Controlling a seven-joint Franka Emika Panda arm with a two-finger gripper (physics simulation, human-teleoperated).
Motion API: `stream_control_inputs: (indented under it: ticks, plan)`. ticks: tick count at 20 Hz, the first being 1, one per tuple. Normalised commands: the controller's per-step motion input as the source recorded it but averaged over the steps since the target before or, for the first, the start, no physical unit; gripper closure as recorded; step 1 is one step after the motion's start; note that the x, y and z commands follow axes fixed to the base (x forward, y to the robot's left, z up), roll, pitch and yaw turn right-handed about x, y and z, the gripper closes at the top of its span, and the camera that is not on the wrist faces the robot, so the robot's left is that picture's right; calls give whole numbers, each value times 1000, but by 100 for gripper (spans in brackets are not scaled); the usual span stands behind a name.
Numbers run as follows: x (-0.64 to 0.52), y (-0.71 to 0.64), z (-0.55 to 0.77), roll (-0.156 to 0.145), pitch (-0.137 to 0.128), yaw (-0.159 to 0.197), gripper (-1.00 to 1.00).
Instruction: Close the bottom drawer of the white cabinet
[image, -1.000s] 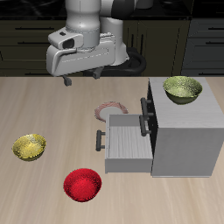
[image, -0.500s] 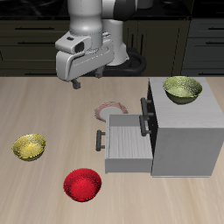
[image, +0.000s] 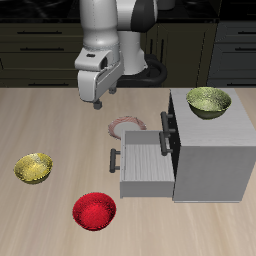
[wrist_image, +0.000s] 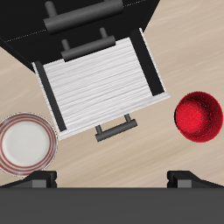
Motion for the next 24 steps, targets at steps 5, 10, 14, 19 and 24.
stream_control_inputs:
  ticks: [5, 10, 14, 19, 24]
  plan:
    - [-144, 1, -226, 5, -20, 256, -100]
    - [-113, 21, -182, 16, -8, 162, -100]
    - [-128, -60, -151, 37, -20, 107, -100]
    - [-74, -161, -179, 4, 40, -4, -100]
    - [-8, -107, -273, 4, 15, -1, -100]
